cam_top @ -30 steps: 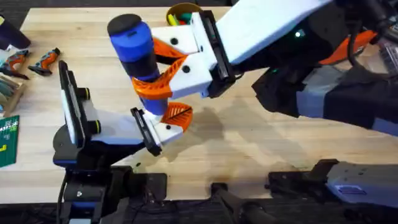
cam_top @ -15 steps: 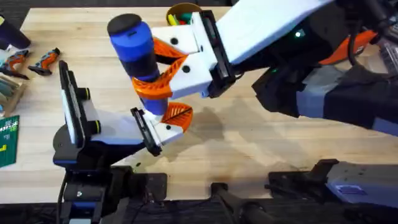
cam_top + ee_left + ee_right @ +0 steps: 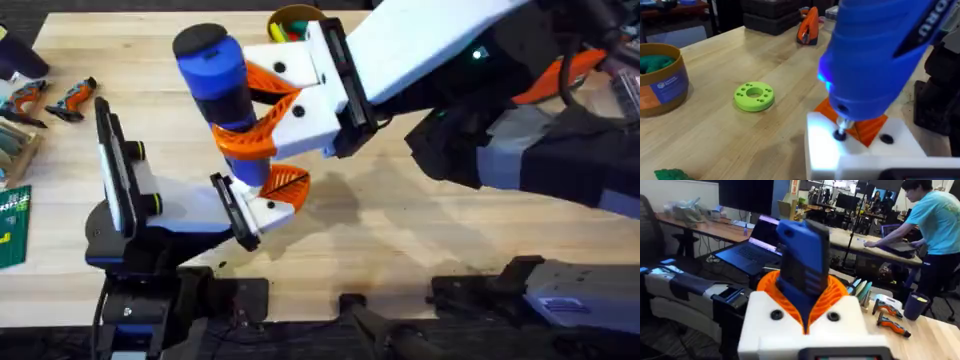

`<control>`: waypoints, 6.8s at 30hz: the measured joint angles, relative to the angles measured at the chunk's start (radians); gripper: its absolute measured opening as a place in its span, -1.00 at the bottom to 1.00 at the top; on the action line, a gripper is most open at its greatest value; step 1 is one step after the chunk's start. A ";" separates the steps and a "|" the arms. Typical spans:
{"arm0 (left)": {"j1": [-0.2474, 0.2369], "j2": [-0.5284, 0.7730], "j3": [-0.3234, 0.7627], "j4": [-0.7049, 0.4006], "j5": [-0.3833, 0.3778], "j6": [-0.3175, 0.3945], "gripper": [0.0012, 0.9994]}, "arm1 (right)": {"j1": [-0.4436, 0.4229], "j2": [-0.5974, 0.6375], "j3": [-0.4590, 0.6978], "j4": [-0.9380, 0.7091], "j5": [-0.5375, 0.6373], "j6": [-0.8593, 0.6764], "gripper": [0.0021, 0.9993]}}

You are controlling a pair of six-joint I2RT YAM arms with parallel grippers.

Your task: Pick up the gripper from the table and insert it into the empty holder that is missing its gripper. Then pick up a screw, insert it into the mounting hole, and use the screwdriver to tighten it. Finally, clean up the table by picking up the vegetable and placing it into the bucket.

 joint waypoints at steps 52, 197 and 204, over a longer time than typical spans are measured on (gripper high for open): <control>0.000 0.000 0.000 -0.001 0.003 0.000 -0.97 | -0.402 0.016 0.644 -2.057 0.766 -0.789 -0.95; -0.151 1.846 1.275 -0.882 -1.036 -0.288 0.86 | -0.502 -0.506 0.286 -2.344 1.051 -0.100 0.98; -0.151 1.852 1.275 -0.878 -1.033 -0.288 0.81 | -0.502 -0.506 0.286 -2.350 1.051 -0.100 0.98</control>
